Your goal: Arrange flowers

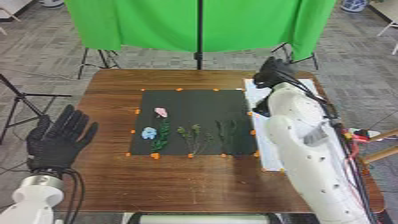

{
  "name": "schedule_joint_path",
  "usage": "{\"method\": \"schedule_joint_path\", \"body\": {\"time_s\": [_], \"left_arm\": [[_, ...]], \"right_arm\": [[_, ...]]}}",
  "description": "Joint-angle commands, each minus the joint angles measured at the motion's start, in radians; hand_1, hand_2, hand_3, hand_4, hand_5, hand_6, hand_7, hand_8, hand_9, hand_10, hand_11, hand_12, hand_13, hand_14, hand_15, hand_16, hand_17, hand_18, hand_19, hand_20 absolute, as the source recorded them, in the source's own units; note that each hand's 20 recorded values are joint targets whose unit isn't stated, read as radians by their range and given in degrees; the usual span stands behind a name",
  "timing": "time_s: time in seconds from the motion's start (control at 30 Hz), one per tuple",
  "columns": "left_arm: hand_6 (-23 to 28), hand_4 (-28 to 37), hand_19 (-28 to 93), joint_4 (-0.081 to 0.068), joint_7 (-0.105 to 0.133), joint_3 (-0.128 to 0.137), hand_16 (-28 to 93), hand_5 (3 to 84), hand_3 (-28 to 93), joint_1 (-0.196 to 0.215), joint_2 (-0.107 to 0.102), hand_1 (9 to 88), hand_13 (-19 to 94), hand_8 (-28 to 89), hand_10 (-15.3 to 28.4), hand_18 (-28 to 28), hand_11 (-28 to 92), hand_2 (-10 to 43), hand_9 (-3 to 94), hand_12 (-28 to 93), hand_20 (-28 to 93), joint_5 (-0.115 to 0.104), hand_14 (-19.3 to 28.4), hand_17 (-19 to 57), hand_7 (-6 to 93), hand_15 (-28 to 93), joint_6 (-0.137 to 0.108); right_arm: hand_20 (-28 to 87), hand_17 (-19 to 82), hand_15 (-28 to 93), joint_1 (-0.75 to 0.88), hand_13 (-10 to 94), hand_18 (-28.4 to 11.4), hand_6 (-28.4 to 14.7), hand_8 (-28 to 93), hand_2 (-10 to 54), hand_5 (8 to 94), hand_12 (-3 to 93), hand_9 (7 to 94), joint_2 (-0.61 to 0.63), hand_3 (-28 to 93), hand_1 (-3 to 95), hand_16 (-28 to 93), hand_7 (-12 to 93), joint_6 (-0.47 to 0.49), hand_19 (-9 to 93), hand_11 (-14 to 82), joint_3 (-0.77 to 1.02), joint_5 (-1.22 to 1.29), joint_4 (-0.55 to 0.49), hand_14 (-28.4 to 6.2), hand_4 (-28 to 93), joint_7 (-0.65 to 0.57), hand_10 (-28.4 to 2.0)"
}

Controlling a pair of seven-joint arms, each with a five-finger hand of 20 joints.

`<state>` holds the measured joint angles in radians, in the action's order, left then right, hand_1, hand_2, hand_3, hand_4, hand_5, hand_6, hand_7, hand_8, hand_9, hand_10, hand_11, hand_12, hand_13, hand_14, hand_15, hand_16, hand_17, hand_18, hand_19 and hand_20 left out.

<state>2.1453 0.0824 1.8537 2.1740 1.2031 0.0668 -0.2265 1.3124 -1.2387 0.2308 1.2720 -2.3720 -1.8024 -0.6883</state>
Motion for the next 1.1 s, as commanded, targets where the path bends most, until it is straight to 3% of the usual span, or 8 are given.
{"method": "schedule_joint_path", "body": {"time_s": [0.03,0.47,0.53,0.67,0.8,0.9,0.97,1.1], "left_arm": [[9.6,-28.3,45,0.008,0.011,0.007,-6,49.7,76,0.038,0.023,26.0,32,-9,16.3,18.1,29,14.2,42.5,15,22,-0.023,18.0,-5.5,16.9,56,-0.009],[9.5,-28.3,45,0.016,0.031,0.006,-6,49.8,76,0.053,0.025,26.3,32,-9,16.4,18.1,30,14.4,42.7,16,23,-0.034,18.0,-5.6,17.1,56,-0.036],[9.5,-28.3,45,0.008,0.032,-0.002,-5,50.0,77,0.054,0.021,26.2,33,-9,16.6,18.1,31,14.5,44.0,16,23,-0.026,18.2,-5.5,17.2,57,-0.005],[9.4,-28.2,45,0.007,0.014,-0.021,-4,51.3,79,0.043,0.021,27.4,37,-9,17.0,18.0,35,15.3,49.0,17,23,-0.032,19.2,-5.1,18.4,63,-0.013],[9.5,-28.2,45,0.009,0.021,-0.025,-5,51.5,79,0.039,0.022,27.6,36,-10,17.2,18.0,35,15.3,48.3,17,23,-0.033,19.4,-5.0,18.6,64,-0.038],[9.6,-28.2,45,0.017,0.01,-0.021,-5,51.5,79,0.043,0.024,27.8,35,-10,17.2,18.1,35,15.3,47.4,17,23,-0.034,19.3,-5.1,18.7,63,-0.073],[9.6,-28.2,45,0.013,0.013,-0.022,-6,51.6,79,0.042,0.024,28.0,35,-10,17.2,18.1,35,15.7,47.2,17,23,-0.04,19.2,-5.1,18.6,63,-0.071],[9.6,-28.3,45,0.017,0.02,-0.017,-6,51.6,79,0.048,0.026,28.2,34,-10,17.2,18.0,35,15.8,46.6,16,23,-0.048,19.3,-5.1,18.6,63,-0.078]], "right_arm": [[32,29,51,0.202,48,-25.9,-8.2,-12,-9.5,54.8,15.5,50.5,0.152,84,48.2,15,15,-0.015,80,16.1,0.154,-0.07,-0.02,-18.8,-28,-0.077,-22.2],[27,25,43,0.233,36,-25.8,-8.2,-13,-9.5,49.8,12.9,40.2,0.179,86,48.9,10,15,0.143,78,13.7,0.228,-0.039,0.029,-20.8,-28,-0.087,-21.9],[26,26,42,0.229,37,-25.8,-7.0,-13,-9.5,47.5,12.1,39.0,0.177,87,51.1,10,16,0.115,77,13.0,0.213,-0.058,0.069,-19.9,-28,-0.067,-20.3],[24,33,39,0.232,47,-24.6,-3.0,-14,-9.5,42.7,10.4,40.1,0.168,86,57.2,11,16,0.069,76,12.7,0.208,-0.095,0.115,-16.3,-28,-0.042,-16.5],[28,39,36,0.245,62,-22.0,0.2,-14,-9.5,57.3,15.2,59.4,0.172,69,66.0,32,17,-0.032,80,16.9,0.192,-0.127,0.148,-8.9,-28,-0.028,-12.9],[33,41,43,0.253,73,-20.7,1.0,-2,-9.5,75.9,38.3,83.4,0.176,63,69.5,44,18,-0.064,83,10.1,0.19,-0.142,0.16,-5.9,-28,-0.015,-11.6],[36,42,46,0.264,74,-20.7,0.9,1,-9.5,82.9,42.6,87.1,0.185,64,69.7,47,19,-0.099,84,10.4,0.187,-0.135,0.154,-6.2,-28,-0.016,-11.5],[37,42,47,0.289,74,-21.4,0.5,3,-9.5,86.1,44.5,88.3,0.209,66,69.1,49,19,-0.203,84,10.9,0.157,-0.179,0.106,-6.6,-28,0.016,-10.9]]}}
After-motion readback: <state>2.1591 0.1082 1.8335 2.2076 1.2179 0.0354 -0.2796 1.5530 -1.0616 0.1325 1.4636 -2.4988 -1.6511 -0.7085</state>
